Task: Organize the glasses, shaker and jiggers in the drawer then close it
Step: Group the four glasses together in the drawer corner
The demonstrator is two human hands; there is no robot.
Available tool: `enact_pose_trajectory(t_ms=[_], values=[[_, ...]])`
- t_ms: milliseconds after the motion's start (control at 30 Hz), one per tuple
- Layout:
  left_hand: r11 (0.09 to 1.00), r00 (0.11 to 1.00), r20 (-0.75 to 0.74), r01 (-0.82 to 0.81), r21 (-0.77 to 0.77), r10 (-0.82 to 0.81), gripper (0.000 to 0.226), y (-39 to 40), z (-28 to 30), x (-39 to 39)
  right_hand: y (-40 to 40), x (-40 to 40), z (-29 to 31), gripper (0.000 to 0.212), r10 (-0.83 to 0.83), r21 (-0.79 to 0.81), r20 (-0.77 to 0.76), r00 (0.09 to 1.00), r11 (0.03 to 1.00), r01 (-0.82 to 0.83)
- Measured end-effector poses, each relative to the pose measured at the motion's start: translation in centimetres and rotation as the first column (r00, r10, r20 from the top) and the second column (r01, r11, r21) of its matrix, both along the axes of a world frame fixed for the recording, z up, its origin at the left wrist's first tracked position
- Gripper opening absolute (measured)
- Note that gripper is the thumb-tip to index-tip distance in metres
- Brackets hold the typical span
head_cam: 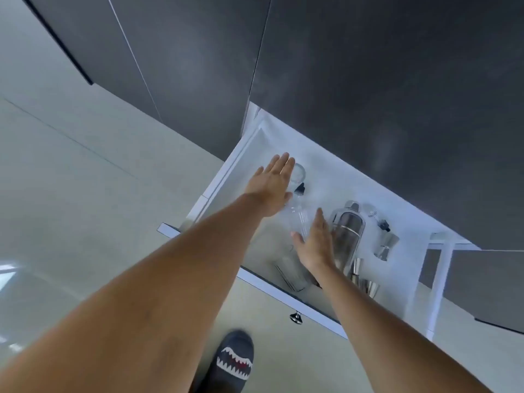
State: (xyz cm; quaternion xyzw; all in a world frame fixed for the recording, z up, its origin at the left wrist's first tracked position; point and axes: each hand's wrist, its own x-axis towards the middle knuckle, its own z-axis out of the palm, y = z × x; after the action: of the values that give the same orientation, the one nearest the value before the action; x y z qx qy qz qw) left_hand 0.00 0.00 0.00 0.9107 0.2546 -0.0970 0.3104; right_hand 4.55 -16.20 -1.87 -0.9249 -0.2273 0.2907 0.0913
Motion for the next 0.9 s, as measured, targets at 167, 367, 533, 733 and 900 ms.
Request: enact_pose_trajectory(t_ms=[167, 367, 533, 733, 900], values=[[0.999, 0.999, 0.037, 0.037, -0.006, -0.037, 0.075, 0.3, -2.5, 2.2, 0.6, 0.8, -2.1, 0.09, -0.087, 0.02, 0.024, 0.996, 0.996, 0.086], [0.999, 0.998, 0.056, -0.005, 0.052, 0.002, 0.064, 1.1, -4.0, 2.7, 0.3, 1.0, -3.2, 0.083, -0.104, 0.036, 0.032, 0.994, 0.994, 0.103], [0.993, 0.999, 0.044, 0.014, 0.116, -0.019, 0.061, 1.6, -3.9, 2.8, -0.3, 0.6, -2.5, 0.062, -0.096, 0.06, 0.021, 0.995, 0.994, 0.095], [0.987, 0.998, 0.038, -0.061, 0.146, 0.056, 0.062, 3.1, -3.9, 2.5, 0.1, 1.4, 0.4, 0.065, -0.121, 0.189, 0.123, 0.985, 0.977, 0.097], [0.982, 0.995, 0.049, -0.093, 0.162, 0.086, 0.059, 4.3, -3.9, 2.2, 2.8, 3.9, 0.5, 0.059, -0.043, 0.229, 0.166, 0.985, 0.974, 0.004]])
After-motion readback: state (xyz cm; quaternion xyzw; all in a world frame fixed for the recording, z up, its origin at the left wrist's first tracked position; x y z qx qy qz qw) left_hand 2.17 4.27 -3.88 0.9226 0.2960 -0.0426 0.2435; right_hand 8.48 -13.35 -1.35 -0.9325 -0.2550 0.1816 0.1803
